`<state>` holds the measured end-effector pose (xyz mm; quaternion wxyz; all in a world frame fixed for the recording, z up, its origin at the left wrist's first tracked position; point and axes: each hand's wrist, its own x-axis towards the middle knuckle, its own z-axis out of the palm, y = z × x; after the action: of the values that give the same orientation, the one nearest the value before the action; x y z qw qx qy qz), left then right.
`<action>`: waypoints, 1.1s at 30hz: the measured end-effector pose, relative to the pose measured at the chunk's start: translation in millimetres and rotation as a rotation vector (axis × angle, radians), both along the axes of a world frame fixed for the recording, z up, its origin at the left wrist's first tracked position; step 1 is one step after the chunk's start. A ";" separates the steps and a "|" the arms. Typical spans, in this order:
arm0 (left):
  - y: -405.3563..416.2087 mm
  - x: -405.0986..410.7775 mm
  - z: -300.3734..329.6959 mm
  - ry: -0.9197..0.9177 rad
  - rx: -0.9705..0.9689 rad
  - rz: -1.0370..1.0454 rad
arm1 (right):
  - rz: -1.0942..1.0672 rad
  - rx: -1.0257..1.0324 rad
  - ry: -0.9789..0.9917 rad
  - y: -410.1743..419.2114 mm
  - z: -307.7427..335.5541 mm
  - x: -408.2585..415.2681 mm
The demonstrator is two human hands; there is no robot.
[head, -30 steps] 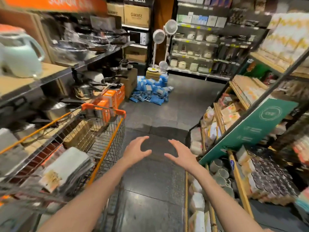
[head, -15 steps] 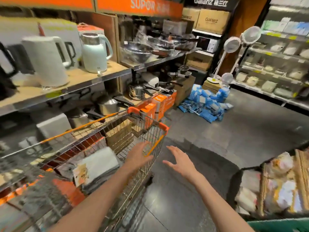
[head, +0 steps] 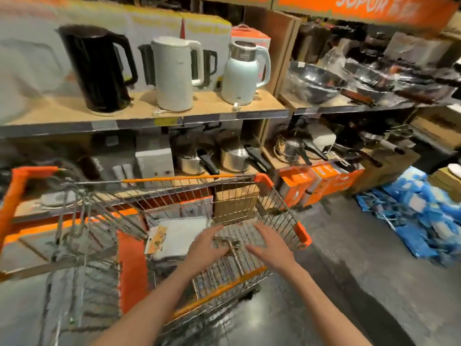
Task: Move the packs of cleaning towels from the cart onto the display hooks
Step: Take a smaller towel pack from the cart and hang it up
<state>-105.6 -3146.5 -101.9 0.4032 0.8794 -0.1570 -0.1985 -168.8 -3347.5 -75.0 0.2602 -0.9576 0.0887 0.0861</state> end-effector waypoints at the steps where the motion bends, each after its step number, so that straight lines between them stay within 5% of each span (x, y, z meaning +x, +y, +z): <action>1: 3.9 4.8 -6.6 0.016 0.005 0.038 | 0.028 0.005 0.010 3.0 -6.0 11.4; 21: 58.5 89.8 -162.0 0.286 -0.208 0.686 | 0.386 0.133 0.190 88.1 -132.2 200.8; 33: 63.3 116.2 -252.8 0.147 -0.173 1.215 | 0.616 0.151 0.233 132.1 -240.3 285.1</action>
<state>10.6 -3083.2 -354.7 0.5237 0.7599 0.3845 0.0198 116.3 -3215.4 -315.3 0.2802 -0.9012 -0.1821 0.2761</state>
